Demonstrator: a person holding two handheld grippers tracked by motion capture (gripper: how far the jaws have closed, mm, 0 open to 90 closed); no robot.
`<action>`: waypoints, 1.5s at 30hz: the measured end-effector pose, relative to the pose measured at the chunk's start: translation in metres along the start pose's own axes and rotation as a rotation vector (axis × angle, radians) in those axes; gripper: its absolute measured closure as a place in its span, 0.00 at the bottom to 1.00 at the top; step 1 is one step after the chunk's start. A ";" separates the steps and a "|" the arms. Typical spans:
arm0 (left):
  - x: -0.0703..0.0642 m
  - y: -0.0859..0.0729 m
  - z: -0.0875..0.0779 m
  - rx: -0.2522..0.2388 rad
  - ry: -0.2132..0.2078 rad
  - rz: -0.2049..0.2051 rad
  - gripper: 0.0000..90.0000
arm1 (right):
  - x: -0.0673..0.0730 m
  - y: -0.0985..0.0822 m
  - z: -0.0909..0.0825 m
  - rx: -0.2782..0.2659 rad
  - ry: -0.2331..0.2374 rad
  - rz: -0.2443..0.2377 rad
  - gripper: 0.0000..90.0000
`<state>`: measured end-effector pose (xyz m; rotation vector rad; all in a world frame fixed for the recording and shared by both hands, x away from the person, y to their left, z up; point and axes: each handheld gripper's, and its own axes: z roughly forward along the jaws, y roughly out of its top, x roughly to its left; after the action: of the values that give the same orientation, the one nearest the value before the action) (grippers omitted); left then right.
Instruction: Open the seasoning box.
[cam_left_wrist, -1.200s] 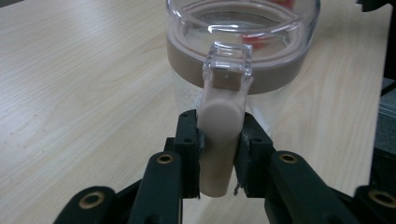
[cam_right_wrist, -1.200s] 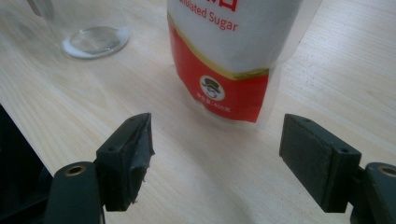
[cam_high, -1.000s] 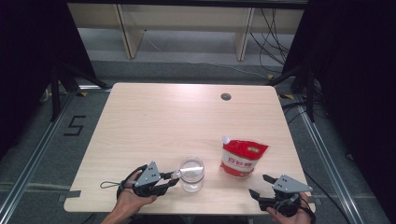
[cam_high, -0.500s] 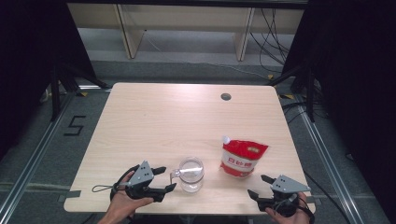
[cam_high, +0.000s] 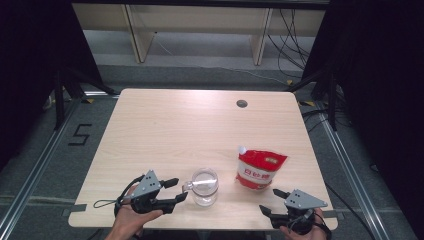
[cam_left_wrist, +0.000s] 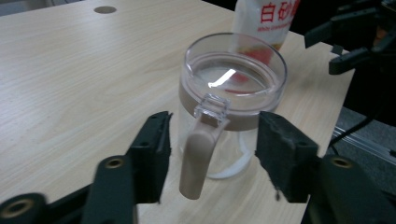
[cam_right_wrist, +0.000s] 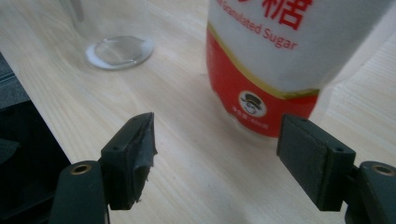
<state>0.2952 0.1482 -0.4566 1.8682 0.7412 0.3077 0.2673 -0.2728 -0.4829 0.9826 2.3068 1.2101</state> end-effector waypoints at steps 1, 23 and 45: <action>0.000 0.000 -0.001 -0.010 -0.005 -0.009 0.62 | -0.001 0.001 0.002 -0.009 0.012 -0.029 0.32; -0.007 0.013 0.014 -0.026 0.025 0.044 0.99 | 0.017 0.017 0.023 -0.017 0.081 -0.090 0.42; -0.009 0.012 0.012 -0.023 0.031 0.061 0.99 | 0.047 0.054 0.053 -0.106 0.163 -0.177 0.78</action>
<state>0.2985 0.1307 -0.4498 1.8699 0.6997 0.3831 0.2887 -0.1873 -0.4684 0.6505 2.3657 1.3651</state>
